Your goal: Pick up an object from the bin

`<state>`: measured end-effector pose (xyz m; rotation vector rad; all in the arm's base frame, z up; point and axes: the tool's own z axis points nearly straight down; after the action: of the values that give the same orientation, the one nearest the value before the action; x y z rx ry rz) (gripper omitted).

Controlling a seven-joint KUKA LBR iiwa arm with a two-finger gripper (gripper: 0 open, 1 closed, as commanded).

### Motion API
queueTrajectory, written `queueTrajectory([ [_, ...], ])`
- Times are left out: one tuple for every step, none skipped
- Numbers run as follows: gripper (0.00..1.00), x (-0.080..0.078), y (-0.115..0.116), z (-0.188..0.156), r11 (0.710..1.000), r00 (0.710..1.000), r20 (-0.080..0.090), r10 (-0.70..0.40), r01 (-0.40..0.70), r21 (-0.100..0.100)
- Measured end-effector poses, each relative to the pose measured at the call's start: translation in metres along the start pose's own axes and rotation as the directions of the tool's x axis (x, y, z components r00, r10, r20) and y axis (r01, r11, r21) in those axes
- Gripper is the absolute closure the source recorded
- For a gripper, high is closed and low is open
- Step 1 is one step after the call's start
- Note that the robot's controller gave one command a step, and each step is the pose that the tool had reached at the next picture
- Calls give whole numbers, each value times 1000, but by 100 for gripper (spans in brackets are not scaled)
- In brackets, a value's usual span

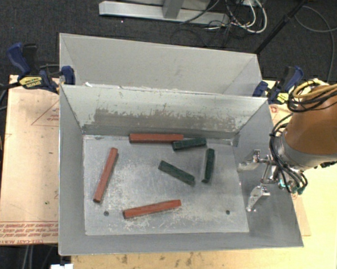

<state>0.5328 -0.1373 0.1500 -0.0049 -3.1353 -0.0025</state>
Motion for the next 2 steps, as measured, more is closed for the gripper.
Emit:
queueTrajectory([
  [0, -2, 1, -4, 1000, 1000, 7, -3, 3, 1],
  [0, -22, 55, 25, 1000, 1000, 10, 12, -12, 2],
])
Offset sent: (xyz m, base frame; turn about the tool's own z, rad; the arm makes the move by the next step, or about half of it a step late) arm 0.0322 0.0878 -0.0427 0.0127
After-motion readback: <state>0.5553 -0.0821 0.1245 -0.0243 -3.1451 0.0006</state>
